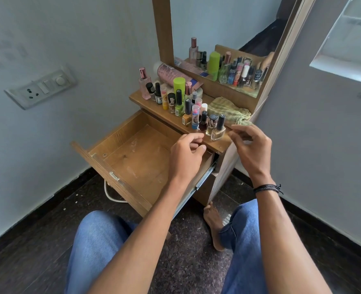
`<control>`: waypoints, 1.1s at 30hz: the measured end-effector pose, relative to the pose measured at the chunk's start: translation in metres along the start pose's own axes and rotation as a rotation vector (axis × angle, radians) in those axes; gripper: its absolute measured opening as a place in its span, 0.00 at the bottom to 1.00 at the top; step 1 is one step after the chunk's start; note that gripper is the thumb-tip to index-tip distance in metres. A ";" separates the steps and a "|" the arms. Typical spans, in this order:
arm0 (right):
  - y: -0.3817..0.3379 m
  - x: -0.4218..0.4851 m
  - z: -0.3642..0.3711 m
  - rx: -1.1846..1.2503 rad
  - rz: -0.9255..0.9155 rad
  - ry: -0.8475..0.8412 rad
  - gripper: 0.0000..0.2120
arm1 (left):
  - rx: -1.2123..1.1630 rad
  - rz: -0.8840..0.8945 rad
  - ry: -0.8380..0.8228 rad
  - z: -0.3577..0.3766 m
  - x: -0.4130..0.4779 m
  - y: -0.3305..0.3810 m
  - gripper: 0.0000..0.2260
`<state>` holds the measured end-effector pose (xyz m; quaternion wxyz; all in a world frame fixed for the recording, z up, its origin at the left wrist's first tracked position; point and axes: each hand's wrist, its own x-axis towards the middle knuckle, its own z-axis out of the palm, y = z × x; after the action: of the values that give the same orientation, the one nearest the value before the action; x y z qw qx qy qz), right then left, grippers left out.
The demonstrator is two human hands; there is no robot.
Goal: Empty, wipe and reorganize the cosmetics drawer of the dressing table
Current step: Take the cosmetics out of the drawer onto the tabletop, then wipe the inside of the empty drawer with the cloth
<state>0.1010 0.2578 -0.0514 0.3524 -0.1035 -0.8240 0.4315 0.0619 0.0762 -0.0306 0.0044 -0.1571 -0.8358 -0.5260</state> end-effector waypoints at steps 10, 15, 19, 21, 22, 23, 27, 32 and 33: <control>0.004 0.043 -0.012 -0.440 -0.053 -0.317 0.22 | 0.538 0.013 0.089 -0.073 -0.040 -0.044 0.10; 0.003 0.061 -0.013 -0.463 -0.078 -0.341 0.15 | 0.625 -0.048 0.074 -0.093 -0.058 -0.070 0.13; -0.004 0.061 -0.022 -0.454 -0.045 -0.187 0.14 | 0.651 -0.030 0.090 -0.097 -0.066 -0.076 0.22; -0.010 0.051 -0.030 -0.442 -0.007 -0.102 0.13 | 0.633 -0.040 0.110 -0.099 -0.070 -0.075 0.24; -0.013 0.044 -0.035 -0.438 0.018 -0.059 0.13 | 0.624 -0.044 0.116 -0.100 -0.072 -0.075 0.25; -0.016 0.036 -0.039 -0.431 0.048 -0.014 0.13 | 0.619 -0.044 0.120 -0.101 -0.073 -0.075 0.25; -0.036 -0.004 -0.054 -0.362 0.182 0.157 0.10 | 0.594 -0.049 0.113 -0.103 -0.075 -0.074 0.26; -0.067 -0.054 -0.061 -0.261 0.316 0.234 0.08 | 0.546 -0.043 0.119 -0.105 -0.074 -0.075 0.26; -0.074 -0.064 -0.058 -0.237 0.318 0.218 0.05 | 0.528 -0.044 0.124 -0.106 -0.074 -0.075 0.26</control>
<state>0.1960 0.2197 -0.0030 0.3523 -0.3188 -0.7992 0.3681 0.0956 -0.0664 -0.0621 0.0847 -0.0999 -0.9454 -0.2986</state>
